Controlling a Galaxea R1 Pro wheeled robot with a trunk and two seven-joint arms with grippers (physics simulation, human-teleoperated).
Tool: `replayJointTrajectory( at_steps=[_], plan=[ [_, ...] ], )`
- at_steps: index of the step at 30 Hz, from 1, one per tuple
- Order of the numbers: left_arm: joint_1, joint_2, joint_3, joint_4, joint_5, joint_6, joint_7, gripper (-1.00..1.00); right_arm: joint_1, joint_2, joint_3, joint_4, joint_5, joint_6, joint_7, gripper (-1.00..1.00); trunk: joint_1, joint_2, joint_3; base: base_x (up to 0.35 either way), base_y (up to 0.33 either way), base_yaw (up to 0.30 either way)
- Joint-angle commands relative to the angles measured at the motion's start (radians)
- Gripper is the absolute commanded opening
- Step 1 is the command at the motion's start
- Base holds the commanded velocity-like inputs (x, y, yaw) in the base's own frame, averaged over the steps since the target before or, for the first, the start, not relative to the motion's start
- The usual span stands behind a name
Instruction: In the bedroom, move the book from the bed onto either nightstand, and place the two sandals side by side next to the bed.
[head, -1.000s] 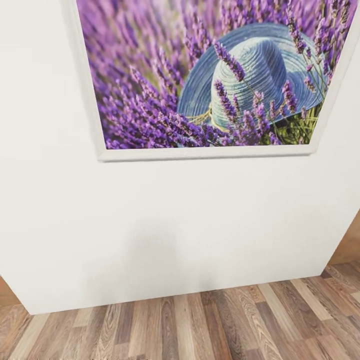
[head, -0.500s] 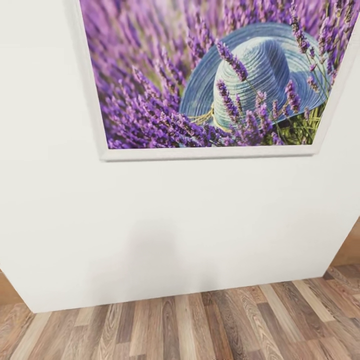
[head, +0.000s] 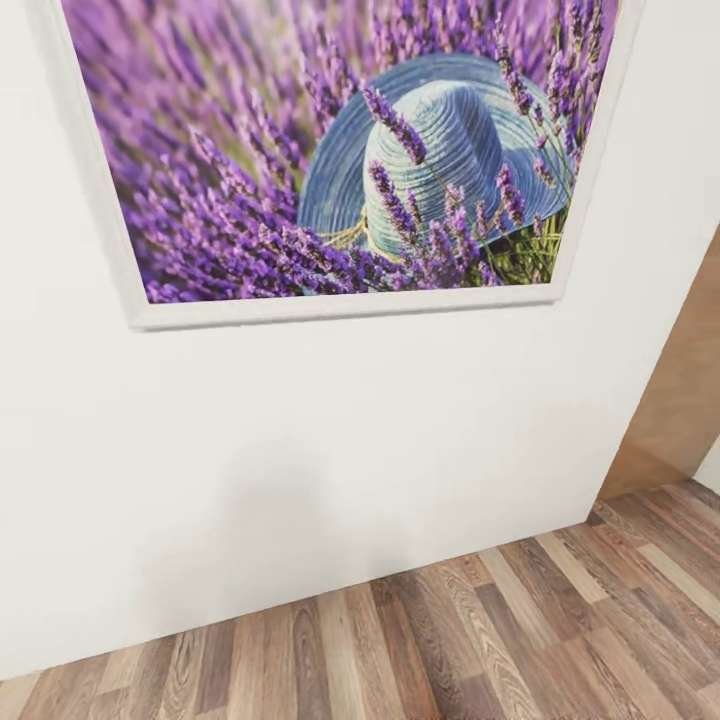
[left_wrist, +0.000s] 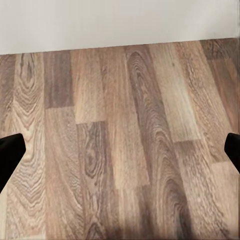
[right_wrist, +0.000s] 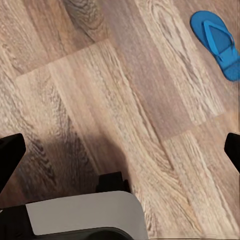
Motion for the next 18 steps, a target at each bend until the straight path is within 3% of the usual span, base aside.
replayJointTrajectory(
  at_steps=[1,18],
  plan=[
    [0.0,-0.001,0.001,0.0,0.007,-0.003,-0.001,1.0,-0.001,0.0,-0.001,0.001,-0.005,-0.003,0.001,1.0,0.0,0.0,-0.001,0.0,0.0,-0.3],
    [0.0,-0.001,0.001,0.0,0.007,-0.003,-0.002,1.0,-0.001,0.0,0.001,0.001,-0.005,-0.003,0.001,1.0,0.0,0.0,0.001,0.0,0.0,-0.298]
  ],
)
